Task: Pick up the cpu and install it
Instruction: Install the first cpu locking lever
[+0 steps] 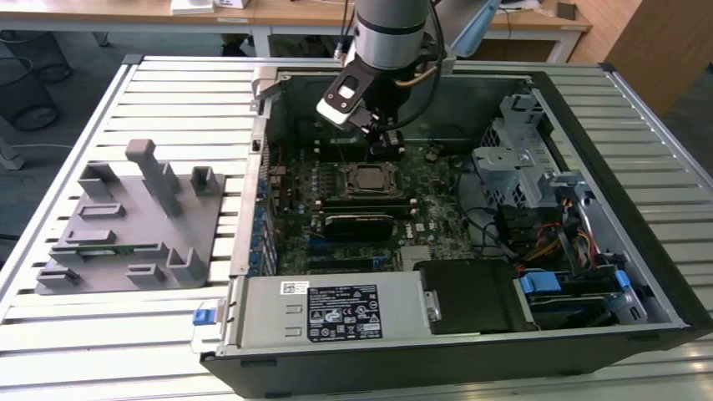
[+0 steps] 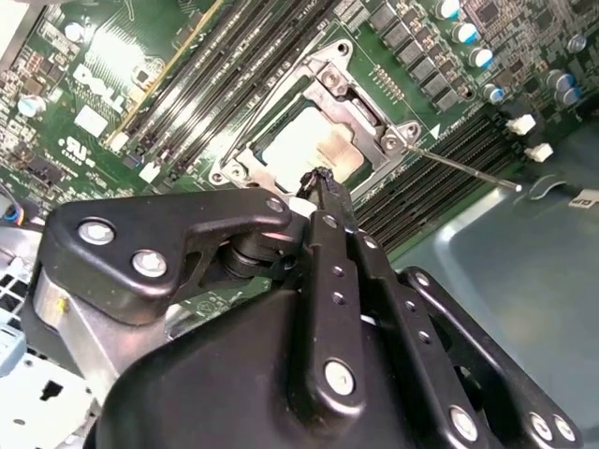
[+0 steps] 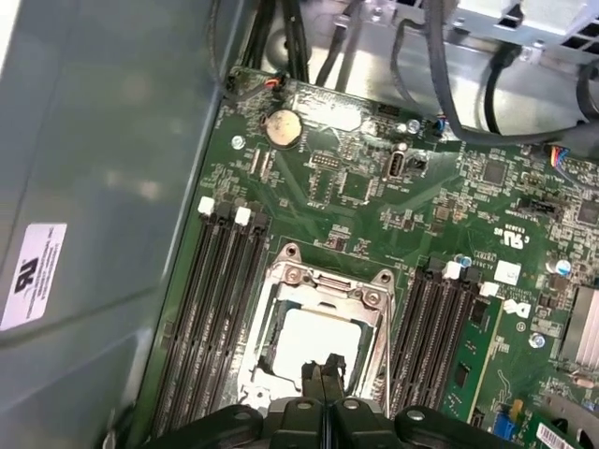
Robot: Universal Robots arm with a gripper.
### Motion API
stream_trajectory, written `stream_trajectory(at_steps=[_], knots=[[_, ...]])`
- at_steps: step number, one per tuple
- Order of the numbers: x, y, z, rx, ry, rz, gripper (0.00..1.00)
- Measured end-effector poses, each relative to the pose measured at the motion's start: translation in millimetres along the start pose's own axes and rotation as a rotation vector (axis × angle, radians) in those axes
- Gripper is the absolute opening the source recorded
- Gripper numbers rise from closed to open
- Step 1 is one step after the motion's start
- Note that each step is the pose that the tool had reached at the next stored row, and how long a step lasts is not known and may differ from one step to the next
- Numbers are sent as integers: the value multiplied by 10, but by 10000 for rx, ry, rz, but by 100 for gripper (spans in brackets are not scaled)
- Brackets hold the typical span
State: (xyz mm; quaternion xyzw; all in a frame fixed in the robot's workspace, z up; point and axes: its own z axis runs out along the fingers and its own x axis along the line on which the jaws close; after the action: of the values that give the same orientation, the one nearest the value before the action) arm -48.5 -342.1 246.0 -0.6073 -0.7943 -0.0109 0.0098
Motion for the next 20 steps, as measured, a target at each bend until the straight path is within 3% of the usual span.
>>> stream_trajectory(at_steps=[8,20], knots=[[3,-1,-92,10,3,-377,11],[3,-1,-93,74,12,-2527,11]])
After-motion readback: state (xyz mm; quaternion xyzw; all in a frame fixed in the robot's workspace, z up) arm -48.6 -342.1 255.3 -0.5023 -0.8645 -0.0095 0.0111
